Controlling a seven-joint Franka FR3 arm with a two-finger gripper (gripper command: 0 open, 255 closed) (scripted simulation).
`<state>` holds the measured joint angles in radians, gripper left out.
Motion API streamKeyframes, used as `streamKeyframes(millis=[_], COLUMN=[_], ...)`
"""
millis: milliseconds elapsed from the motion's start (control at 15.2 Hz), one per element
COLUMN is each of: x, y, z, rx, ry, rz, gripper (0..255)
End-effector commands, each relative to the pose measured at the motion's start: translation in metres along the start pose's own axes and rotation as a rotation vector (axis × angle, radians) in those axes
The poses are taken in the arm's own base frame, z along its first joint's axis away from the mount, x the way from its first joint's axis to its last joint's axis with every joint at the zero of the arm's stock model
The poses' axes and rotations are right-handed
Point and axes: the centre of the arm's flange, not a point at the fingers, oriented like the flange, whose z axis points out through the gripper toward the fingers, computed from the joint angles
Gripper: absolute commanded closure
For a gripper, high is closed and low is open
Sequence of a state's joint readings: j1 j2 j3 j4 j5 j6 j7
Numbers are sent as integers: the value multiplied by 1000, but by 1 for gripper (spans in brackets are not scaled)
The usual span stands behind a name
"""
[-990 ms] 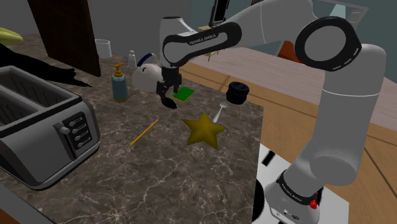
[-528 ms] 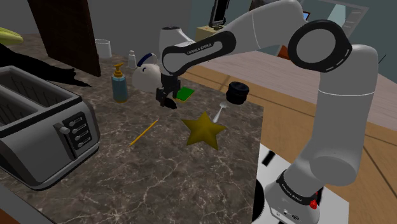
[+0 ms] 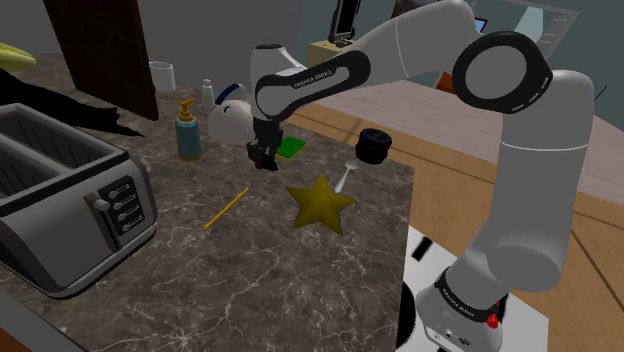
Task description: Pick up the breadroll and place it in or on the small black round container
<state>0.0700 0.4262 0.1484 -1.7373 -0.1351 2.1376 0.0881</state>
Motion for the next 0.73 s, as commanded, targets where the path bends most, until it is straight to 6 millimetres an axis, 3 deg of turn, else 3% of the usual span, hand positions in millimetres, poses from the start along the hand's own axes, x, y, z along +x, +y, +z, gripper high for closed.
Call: streamKeyframes(millis=[0,528,660], x=[0,0,0], y=[0,0,1], z=[0,0,-10], rx=[0,0,0], ry=[0,0,0], rz=[0,0,0], gripper=[255,255,255])
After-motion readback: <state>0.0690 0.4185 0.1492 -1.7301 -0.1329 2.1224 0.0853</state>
